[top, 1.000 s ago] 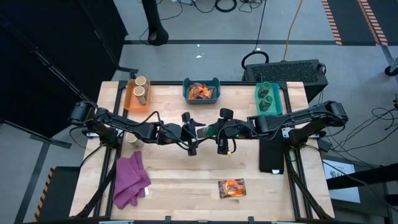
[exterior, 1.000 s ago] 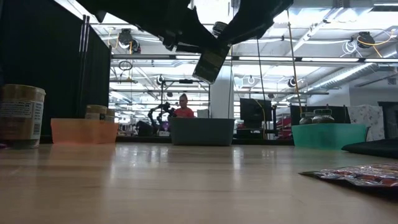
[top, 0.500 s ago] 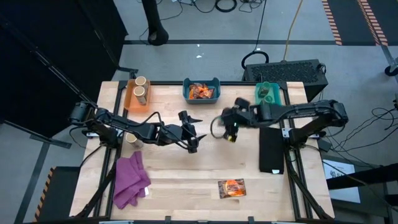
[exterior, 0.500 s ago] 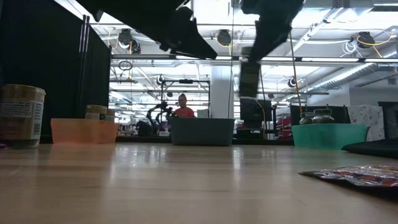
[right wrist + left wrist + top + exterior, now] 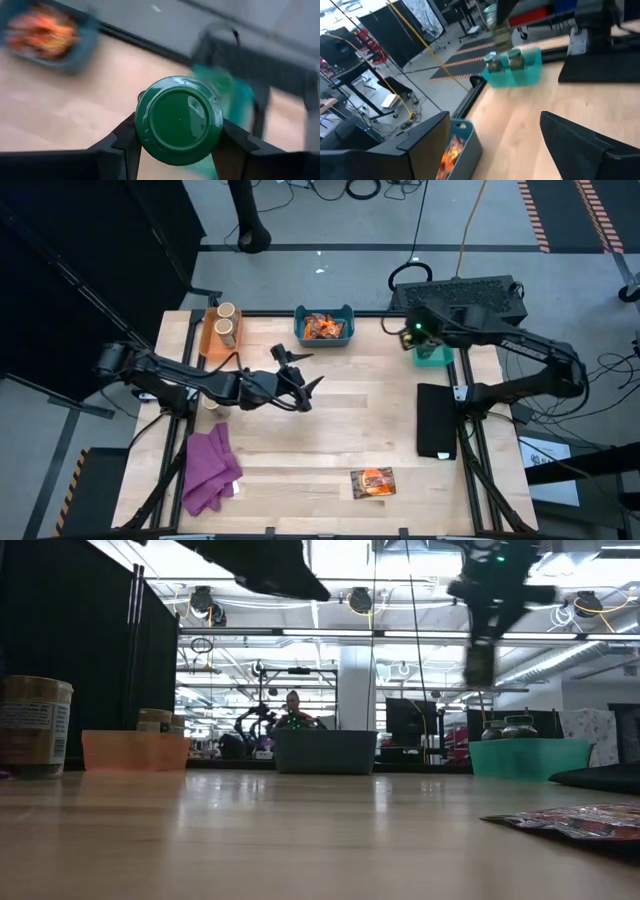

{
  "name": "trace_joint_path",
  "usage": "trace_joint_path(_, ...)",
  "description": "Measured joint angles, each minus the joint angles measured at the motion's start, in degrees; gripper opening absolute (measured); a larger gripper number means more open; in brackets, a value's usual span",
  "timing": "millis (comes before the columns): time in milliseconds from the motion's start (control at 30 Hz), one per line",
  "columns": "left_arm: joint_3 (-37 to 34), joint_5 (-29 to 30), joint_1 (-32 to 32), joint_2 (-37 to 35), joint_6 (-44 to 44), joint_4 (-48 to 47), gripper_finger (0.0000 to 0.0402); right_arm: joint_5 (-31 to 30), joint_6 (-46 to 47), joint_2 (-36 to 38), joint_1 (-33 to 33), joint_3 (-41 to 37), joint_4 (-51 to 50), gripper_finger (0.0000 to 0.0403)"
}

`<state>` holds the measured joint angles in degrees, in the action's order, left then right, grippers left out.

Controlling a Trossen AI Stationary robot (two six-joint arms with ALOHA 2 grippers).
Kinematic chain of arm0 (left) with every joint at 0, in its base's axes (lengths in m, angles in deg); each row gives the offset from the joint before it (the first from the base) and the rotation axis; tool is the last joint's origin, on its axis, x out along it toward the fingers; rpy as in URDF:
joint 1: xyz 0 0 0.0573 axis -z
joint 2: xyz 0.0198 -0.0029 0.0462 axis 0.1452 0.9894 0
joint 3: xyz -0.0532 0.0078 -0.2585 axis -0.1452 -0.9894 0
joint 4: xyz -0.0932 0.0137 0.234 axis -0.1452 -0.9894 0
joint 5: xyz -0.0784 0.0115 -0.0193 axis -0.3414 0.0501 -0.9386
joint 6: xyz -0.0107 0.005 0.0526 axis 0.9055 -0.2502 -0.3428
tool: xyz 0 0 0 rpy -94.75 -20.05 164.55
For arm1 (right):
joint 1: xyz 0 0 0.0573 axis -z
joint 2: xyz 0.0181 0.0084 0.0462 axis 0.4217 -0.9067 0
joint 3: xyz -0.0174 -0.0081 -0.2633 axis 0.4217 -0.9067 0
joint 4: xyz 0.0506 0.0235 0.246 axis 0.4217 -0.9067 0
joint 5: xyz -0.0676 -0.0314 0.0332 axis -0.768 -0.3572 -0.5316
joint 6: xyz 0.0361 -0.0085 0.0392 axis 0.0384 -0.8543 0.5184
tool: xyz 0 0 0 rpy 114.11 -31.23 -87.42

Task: Sort spices by type
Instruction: Put the green seasoning bottle into the light blue bin

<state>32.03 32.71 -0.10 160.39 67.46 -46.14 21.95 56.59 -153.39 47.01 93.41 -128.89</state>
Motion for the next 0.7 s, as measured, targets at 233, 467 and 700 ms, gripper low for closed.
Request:
trace_joint_path(233,0.0,0.2,0.0,-1.7,2.9,-8.1,0.0315,4.7,14.2,1.8,-1.0,-3.2,-10.6,0.0163)
trace_joint_path(467,0.0,0.2,0.0,-1.7,3.0,-9.0,0.0316,4.7,20.0,2.3,-1.0,-10.1,-12.3,0.0163)
trace_joint_path(700,0.0,0.2,0.0,-1.7,3.0,-9.0,0.0316,1.8,20.1,2.6,-0.3,-12.9,-9.7,0.0163)
